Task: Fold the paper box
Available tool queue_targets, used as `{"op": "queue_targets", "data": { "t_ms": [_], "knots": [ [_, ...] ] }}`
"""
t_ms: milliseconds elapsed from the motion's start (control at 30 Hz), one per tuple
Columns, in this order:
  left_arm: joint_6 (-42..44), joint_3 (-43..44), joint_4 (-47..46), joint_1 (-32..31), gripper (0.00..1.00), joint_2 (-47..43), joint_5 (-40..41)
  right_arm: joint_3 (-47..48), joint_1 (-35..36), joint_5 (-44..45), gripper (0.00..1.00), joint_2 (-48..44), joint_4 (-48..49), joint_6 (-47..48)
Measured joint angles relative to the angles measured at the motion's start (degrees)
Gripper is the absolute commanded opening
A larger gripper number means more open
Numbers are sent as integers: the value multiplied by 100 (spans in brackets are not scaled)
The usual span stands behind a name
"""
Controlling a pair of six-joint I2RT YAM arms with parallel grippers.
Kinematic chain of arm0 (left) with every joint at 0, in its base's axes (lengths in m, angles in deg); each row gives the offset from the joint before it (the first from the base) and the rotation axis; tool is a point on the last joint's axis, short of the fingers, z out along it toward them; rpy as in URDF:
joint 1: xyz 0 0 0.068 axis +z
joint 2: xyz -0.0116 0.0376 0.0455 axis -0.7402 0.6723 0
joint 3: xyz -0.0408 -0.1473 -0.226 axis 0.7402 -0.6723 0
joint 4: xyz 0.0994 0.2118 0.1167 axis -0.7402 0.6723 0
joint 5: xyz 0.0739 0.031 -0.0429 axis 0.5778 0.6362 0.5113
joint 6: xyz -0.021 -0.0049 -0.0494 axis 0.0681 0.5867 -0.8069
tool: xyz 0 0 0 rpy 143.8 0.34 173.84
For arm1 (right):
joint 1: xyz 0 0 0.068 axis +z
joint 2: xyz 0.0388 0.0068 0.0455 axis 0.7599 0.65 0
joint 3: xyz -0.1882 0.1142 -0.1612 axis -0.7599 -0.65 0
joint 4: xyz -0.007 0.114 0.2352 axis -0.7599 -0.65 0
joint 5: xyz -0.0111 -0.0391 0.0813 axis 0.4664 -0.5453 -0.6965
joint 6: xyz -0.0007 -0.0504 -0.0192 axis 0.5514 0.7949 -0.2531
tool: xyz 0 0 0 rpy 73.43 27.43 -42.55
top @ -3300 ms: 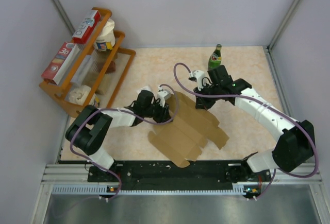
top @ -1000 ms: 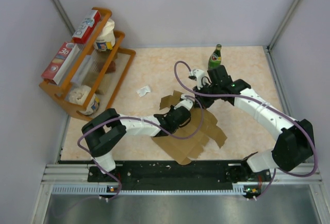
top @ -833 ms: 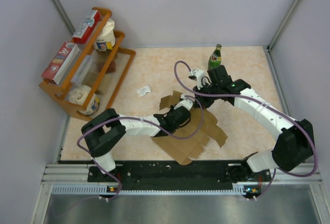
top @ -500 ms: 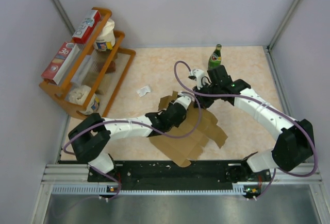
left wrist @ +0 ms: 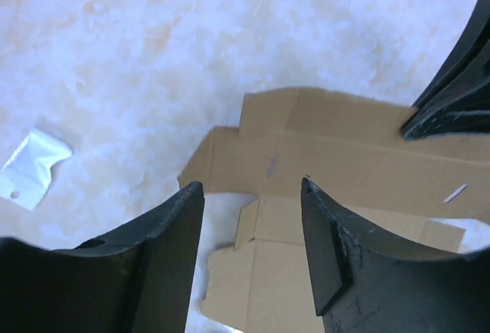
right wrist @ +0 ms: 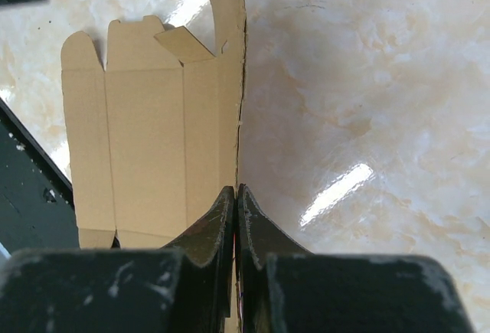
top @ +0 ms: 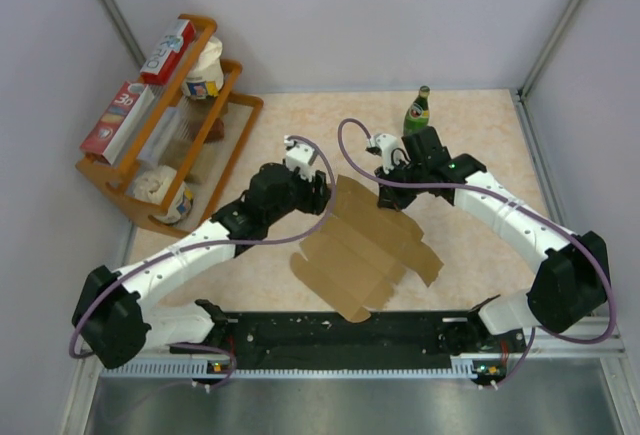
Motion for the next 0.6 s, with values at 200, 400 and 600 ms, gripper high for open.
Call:
{"op": "queue_targets", "data": {
  "t_ms": [200, 400, 600],
  "knots": [
    [-9, 0, -417, 726, 70, -90, -1069, 0, 0, 2, 0, 0, -22, 44],
    [26, 0, -861, 994, 73, 284, -2173, 0, 0, -72, 0, 0, -55, 68],
    [105, 186, -1108, 1045, 64, 719, -2785, 0, 0, -190, 0, 0, -125, 111]
  ]
}}
